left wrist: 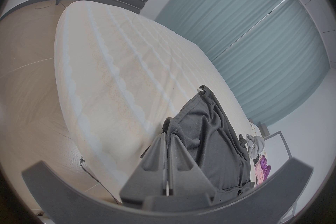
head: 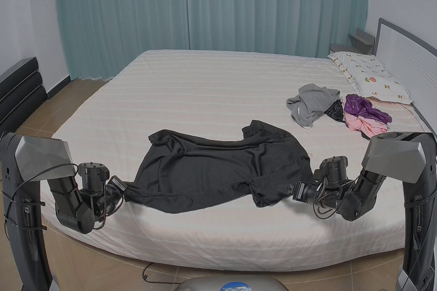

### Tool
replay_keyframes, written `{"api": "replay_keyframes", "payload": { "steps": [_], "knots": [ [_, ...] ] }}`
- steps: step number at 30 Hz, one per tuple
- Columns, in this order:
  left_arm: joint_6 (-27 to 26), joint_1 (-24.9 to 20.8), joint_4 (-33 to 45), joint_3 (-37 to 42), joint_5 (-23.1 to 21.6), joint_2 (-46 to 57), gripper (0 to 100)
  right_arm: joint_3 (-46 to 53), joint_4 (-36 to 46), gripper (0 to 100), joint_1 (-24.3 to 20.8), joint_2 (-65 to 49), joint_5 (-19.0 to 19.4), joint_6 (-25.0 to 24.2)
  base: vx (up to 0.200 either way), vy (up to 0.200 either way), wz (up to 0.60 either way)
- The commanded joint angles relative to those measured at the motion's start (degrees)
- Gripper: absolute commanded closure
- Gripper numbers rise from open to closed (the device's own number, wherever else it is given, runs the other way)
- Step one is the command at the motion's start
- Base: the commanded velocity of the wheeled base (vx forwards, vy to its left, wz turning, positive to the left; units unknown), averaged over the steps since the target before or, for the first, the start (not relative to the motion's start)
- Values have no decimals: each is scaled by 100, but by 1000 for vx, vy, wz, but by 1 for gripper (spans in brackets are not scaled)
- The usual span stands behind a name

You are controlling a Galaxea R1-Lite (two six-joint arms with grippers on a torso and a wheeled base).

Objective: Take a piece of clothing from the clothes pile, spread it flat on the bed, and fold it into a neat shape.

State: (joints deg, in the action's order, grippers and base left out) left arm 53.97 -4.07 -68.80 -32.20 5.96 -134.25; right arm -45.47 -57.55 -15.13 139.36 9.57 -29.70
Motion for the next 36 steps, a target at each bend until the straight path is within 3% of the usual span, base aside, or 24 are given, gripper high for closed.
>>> {"api": "replay_keyframes", "payload": {
  "steps": [1, 8, 9, 19, 29, 36],
  "knots": [
    [0, -6, -1, -6, 2, 5, 100, -278, 183, 0, -60, 188, -17, -1, 0, 0, 0],
    [0, -15, -1, 3, 2, -4, 100, -551, 324, 0, -60, 337, -34, 8, 0, 0, 0],
    [0, -15, -1, 12, 2, 13, 100, -586, 324, 100, -60, 372, -43, 8, 0, 0, 0],
    [0, -15, -1, 73, 2, 31, 100, -129, 341, 100, 45, -94, -60, -1, 0, 0, 0],
    [-132, -59, -10, 539, 19, 303, 100, 1172, 271, 100, 326, -1043, 309, -54, 0, 0, 0],
    [-809, -190, 60, 1049, 2, 567, 100, 2464, 271, 100, 555, -1904, 669, -1, 0, 0, 0]
  ]
}}
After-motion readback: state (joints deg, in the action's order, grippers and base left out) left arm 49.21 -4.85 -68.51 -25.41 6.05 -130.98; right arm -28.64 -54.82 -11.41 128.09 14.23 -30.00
